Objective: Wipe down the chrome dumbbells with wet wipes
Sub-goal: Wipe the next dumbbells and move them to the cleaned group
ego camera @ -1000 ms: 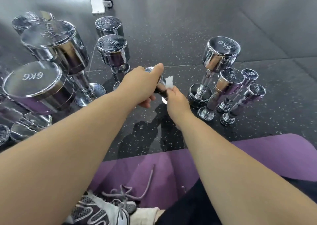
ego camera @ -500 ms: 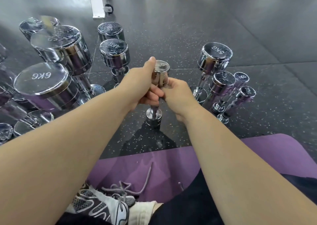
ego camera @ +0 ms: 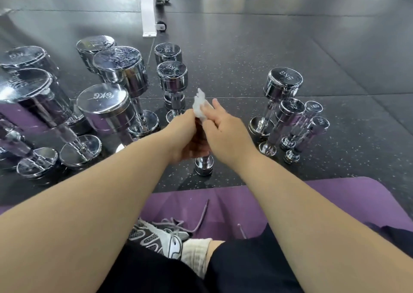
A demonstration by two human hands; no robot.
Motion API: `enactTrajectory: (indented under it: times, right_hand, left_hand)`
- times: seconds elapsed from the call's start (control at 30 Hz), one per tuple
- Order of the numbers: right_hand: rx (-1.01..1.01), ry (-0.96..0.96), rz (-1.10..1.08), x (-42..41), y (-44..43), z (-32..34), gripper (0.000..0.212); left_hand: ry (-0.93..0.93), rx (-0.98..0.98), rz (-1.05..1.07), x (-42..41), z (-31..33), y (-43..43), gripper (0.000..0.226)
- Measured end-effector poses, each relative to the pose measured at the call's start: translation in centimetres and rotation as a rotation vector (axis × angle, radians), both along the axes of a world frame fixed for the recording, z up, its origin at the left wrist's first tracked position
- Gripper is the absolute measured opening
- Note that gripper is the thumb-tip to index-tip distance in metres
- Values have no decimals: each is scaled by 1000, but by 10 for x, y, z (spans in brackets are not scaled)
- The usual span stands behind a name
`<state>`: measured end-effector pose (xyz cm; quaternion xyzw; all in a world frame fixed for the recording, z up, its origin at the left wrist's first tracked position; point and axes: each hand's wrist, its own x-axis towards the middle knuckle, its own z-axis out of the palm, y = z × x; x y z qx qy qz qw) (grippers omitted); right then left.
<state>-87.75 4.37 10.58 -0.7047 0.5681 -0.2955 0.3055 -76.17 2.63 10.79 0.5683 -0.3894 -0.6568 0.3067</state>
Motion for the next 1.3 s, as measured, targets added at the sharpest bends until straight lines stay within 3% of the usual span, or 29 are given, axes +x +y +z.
enactTrajectory:
  times: [0.1, 0.2, 0.27, 0.43, 0.53, 0.67, 0.7, 0.77, 0.83, 0.87, 1.1, 1.23, 1.3]
  right_hand:
    - [-109, 51, 37, -3, 4, -12, 46]
    - [-48, 106, 110, -6, 1, -8, 46]
    - [-3, 18, 118, -5, -1, -6, 42]
    - [34, -216, -7, -4, 4, 0, 32]
    - [105, -356, -47, -2, 8, 0, 42]
    - [193, -747, -117, -8, 5, -13, 68]
    - [212, -737, -98, -8, 2, -17, 75]
    - [219, -616, -95, -4, -2, -26, 83]
    - [167, -485, -116, 1, -3, -30, 63]
    - [146, -463, -117, 1, -4, -31, 51]
    - [215, -466, -113, -2, -8, -42, 27]
    - [306, -544, -90, 0, -7, -51, 21]
    - [311, -545, -100, 2, -8, -53, 20]
  left_hand:
    - [93, 37, 54, 5, -4, 3, 45]
    - [111, 42, 32, 6, -4, 3, 71]
    - [99, 21, -17, 9, -5, 3, 81]
    - [26, -71, -26, 3, -2, 15, 67]
    - [-108, -160, -16, -1, -4, 17, 59]
    - [-597, -432, 37, 5, -11, 7, 38]
    - [-693, -537, 46, 7, -11, 5, 31]
    - [-871, -880, 0, 8, -8, 6, 42]
    - [-945, -1240, -167, 6, -9, 10, 41]
    - [-961, -1324, -232, 4, -10, 13, 34]
    - [-1098, -881, -322, 0, -13, 4, 53]
    - [-1191, -1296, -277, 11, -26, 10, 40]
    - [-1202, -1384, -217, 15, -27, 11, 35]
